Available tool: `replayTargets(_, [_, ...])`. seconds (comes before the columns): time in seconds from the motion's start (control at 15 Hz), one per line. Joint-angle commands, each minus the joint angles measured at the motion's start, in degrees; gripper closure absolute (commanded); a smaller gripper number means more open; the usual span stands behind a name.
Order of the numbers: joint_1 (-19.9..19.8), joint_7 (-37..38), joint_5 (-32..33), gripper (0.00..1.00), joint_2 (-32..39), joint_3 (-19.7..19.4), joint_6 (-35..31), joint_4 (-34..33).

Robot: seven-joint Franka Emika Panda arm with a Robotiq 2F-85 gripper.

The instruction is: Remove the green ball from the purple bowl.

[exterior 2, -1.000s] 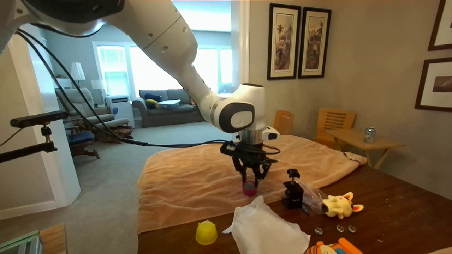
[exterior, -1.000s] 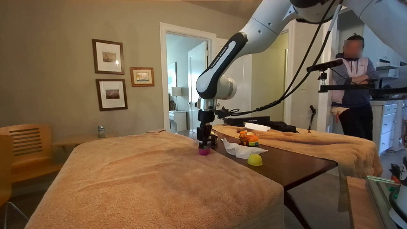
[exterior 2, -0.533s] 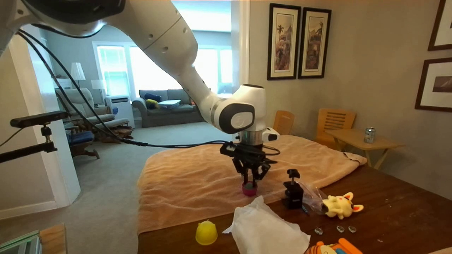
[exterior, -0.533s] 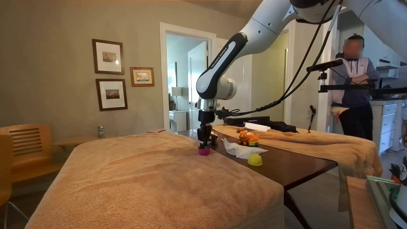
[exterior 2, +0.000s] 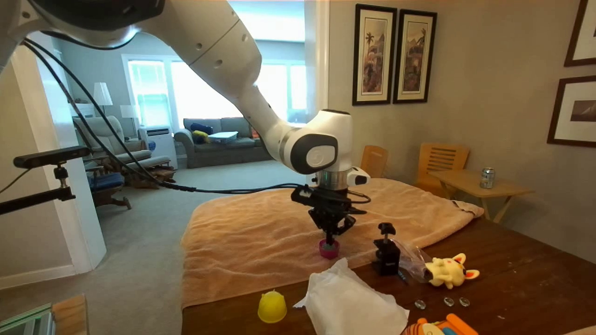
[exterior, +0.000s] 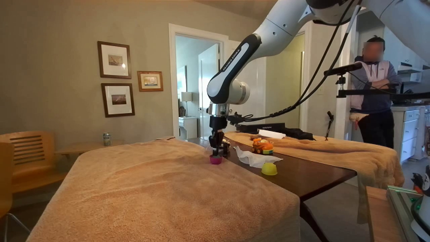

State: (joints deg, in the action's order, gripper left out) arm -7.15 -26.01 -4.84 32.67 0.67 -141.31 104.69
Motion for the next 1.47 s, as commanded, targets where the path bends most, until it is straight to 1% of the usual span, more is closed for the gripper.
replayTargets(0.0, [-0.61, 1.92, 1.53, 0.99, 1.27, 0.60, 2.05, -2.00])
replayTargets(0.93, [0.41, 2.62, 1.88, 0.99, -2.91, 0.92, 1.54, 0.77])
replayTargets(1.2, [0.46, 2.38, 1.55, 0.99, -7.91, 1.17, 0.43, 4.53])
replayTargets(1.4, [0.49, 2.67, 1.24, 0.99, -13.73, 0.90, -0.18, 9.45])
